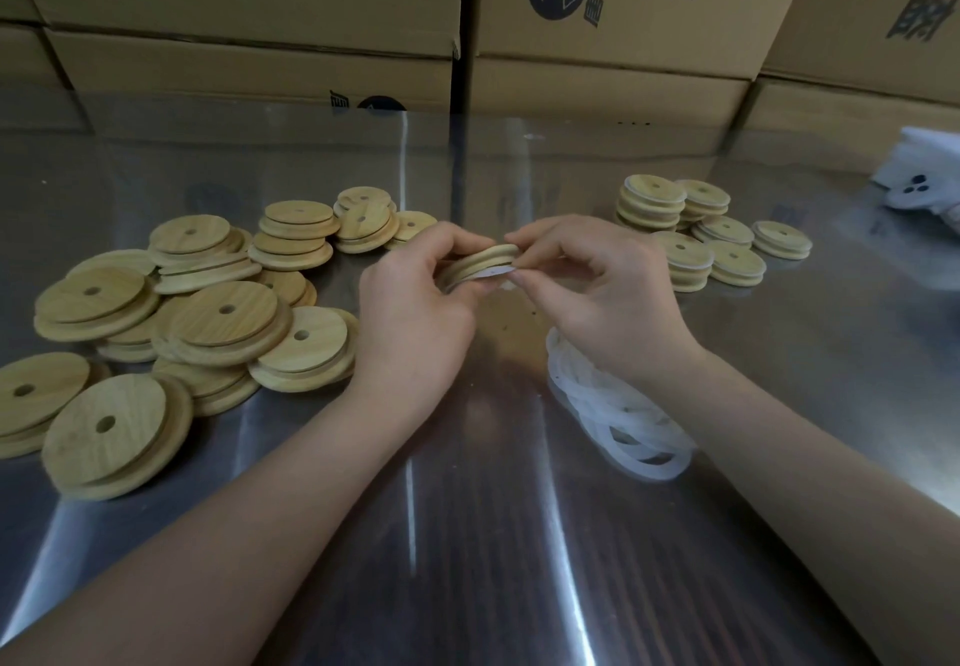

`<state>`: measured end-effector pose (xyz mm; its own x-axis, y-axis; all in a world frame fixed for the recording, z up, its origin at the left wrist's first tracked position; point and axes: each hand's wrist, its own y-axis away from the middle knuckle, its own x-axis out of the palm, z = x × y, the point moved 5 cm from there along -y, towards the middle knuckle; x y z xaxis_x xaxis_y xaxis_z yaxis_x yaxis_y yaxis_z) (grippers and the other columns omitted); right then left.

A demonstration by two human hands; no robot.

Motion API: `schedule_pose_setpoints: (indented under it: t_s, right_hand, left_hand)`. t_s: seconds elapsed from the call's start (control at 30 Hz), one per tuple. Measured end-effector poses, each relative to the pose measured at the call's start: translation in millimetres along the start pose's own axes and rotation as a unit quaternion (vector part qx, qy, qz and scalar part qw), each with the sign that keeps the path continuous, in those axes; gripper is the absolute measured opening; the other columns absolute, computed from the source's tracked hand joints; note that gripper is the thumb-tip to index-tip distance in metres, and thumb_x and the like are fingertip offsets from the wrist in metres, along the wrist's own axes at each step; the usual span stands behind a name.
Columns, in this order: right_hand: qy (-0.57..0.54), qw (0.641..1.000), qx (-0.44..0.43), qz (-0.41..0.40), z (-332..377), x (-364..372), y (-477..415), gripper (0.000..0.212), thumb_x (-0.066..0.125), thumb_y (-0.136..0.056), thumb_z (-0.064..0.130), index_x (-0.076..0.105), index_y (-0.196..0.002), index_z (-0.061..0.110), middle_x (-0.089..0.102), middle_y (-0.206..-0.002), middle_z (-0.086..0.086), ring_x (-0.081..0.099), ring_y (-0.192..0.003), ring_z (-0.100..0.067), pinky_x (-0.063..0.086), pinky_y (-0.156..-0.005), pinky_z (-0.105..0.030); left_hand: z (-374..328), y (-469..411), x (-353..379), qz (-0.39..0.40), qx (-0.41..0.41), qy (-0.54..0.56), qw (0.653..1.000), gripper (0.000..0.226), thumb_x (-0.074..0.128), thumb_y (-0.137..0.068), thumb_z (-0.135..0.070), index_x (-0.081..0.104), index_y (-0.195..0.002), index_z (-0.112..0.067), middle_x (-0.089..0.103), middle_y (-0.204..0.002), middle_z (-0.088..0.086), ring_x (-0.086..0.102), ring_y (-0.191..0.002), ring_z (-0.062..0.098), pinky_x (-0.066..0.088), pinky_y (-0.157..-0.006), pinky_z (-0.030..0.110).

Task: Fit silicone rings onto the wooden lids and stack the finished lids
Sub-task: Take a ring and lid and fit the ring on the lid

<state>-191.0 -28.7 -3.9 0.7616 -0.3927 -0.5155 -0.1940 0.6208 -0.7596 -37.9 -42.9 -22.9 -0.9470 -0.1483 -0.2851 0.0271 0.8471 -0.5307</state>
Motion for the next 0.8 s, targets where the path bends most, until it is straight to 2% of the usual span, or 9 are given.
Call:
schedule_pose_setpoints:
  t_s: [0.27, 0.47, 0.67, 0.8]
  right_hand:
    - [-0.002, 1.000, 0.013, 0.003, 1.0, -2.4, -2.2, 0.004, 0.076, -0.077, -0.004, 0.072, -0.077, -0.002, 0.072, -0.091, -0.008, 0.070, -0.086, -0.016, 0.057, -0.075, -0.025]
    - [0.009, 1.000, 0.007, 0.020, -0.1, -2.6, -4.4, 0.008, 0.076, -0.074, -0.007, 0.071, -0.074, -0.001, 0.072, -0.089, -0.010, 0.069, -0.085, -0.019, 0.054, -0.075, -0.019]
    - [0.027, 0.999, -0.013, 0.036, 0.5, -1.9, -4.3, 0.011, 0.076, -0.073, -0.010, 0.071, -0.072, -0.001, 0.071, -0.090, -0.013, 0.068, -0.085, -0.020, 0.049, -0.079, -0.013]
    - [0.034, 0.998, -0.024, 0.042, 0.7, -1.4, -3.7, 0.008, 0.075, -0.075, -0.010, 0.070, -0.075, -0.002, 0.071, -0.091, -0.013, 0.068, -0.089, -0.021, 0.053, -0.080, -0.019]
  left_hand:
    - [-1.1, -0.3, -1.1, -0.004, 0.009, -0.006, 1.000, 0.029, 0.078, -0.078, -0.006, 0.070, -0.085, -0.033, 0.069, -0.081, -0.020, 0.065, -0.083, -0.003, 0.053, -0.077, 0.018]
    - [-0.9, -0.2, 0.1, -0.003, 0.007, -0.003, 1.000, 0.045, 0.076, -0.076, -0.001, 0.064, -0.078, -0.044, 0.067, -0.078, -0.026, 0.065, -0.082, -0.003, 0.054, -0.079, 0.023]
    - [1.6, 1.5, 2.0, -0.001, 0.022, 0.008, 1.000, 0.031, 0.071, -0.075, 0.005, 0.072, -0.085, -0.024, 0.070, -0.087, -0.019, 0.066, -0.088, 0.003, 0.055, -0.084, 0.036]
    - [3.1, 2.3, 2.5, 0.003, 0.021, 0.005, 1.000, 0.030, 0.071, -0.076, 0.004, 0.072, -0.088, -0.024, 0.069, -0.088, -0.022, 0.065, -0.088, -0.001, 0.054, -0.084, 0.030]
